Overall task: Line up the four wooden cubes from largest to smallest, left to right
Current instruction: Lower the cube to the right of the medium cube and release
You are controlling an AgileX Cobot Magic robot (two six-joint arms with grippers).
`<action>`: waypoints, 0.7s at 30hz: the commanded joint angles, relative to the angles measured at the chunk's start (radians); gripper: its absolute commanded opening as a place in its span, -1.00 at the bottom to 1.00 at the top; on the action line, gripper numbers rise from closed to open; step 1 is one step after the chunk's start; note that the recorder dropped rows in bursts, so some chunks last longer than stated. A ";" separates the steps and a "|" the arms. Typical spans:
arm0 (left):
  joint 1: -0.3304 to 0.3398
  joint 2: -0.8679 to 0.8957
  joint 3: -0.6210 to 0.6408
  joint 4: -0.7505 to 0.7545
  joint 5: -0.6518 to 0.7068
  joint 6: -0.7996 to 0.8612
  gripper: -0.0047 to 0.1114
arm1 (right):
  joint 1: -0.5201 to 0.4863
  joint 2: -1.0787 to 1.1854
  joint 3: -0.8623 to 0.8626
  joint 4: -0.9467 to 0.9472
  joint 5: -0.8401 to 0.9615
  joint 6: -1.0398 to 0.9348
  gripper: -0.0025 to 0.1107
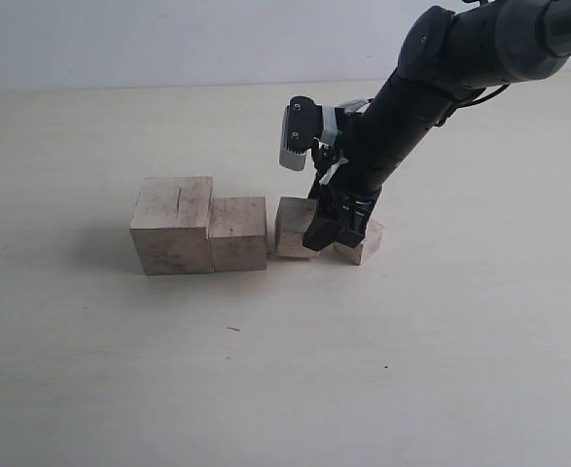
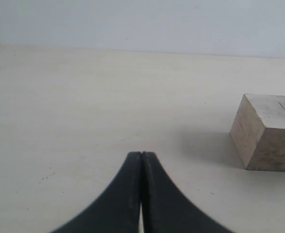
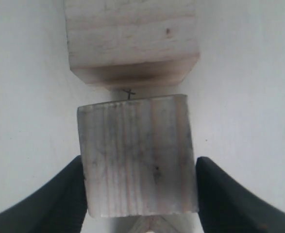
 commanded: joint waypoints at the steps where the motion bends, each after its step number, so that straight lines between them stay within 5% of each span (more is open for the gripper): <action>1: 0.000 -0.005 0.004 -0.001 -0.012 -0.008 -0.92 | 0.002 -0.002 0.002 0.015 -0.004 -0.010 -0.96; 21: 0.000 -0.005 0.004 -0.001 -0.012 -0.008 -0.92 | 0.002 0.000 0.002 0.026 -0.005 -0.010 -0.96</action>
